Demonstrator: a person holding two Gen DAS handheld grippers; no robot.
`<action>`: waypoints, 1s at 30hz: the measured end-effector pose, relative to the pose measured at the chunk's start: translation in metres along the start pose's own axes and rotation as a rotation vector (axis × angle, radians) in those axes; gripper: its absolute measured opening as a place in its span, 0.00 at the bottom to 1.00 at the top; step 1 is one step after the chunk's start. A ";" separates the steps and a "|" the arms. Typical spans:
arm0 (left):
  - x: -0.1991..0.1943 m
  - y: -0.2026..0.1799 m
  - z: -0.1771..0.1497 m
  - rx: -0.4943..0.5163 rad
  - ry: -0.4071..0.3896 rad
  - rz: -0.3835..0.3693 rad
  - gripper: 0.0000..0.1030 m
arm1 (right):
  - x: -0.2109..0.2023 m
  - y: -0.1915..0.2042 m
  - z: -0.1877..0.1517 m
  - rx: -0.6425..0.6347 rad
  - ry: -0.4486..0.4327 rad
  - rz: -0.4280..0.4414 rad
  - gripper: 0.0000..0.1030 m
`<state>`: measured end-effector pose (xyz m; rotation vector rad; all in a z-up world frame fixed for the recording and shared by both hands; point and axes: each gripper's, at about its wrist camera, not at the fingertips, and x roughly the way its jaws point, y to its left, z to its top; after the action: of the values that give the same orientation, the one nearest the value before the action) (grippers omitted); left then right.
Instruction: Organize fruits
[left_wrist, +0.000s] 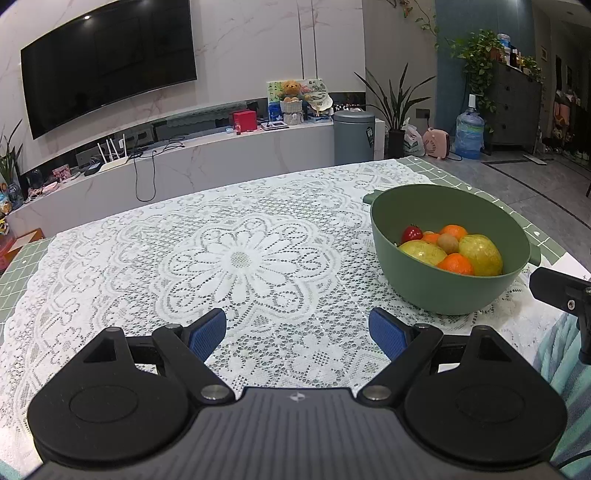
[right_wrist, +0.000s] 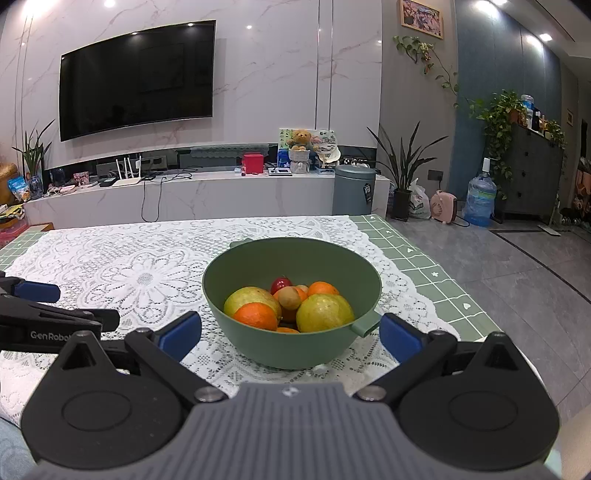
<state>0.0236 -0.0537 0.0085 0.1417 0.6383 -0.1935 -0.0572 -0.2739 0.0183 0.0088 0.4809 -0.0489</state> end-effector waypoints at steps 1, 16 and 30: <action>0.000 0.000 0.000 0.000 0.000 0.000 0.99 | 0.000 0.000 0.000 0.000 0.001 0.000 0.96; -0.003 0.002 0.001 -0.010 0.005 -0.004 0.99 | 0.003 -0.003 -0.002 0.007 0.012 -0.005 0.96; -0.003 0.002 0.003 -0.011 0.008 -0.003 0.99 | 0.004 -0.002 -0.002 0.007 0.017 -0.006 0.96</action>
<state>0.0231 -0.0522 0.0126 0.1306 0.6471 -0.1920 -0.0551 -0.2763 0.0144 0.0143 0.4978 -0.0567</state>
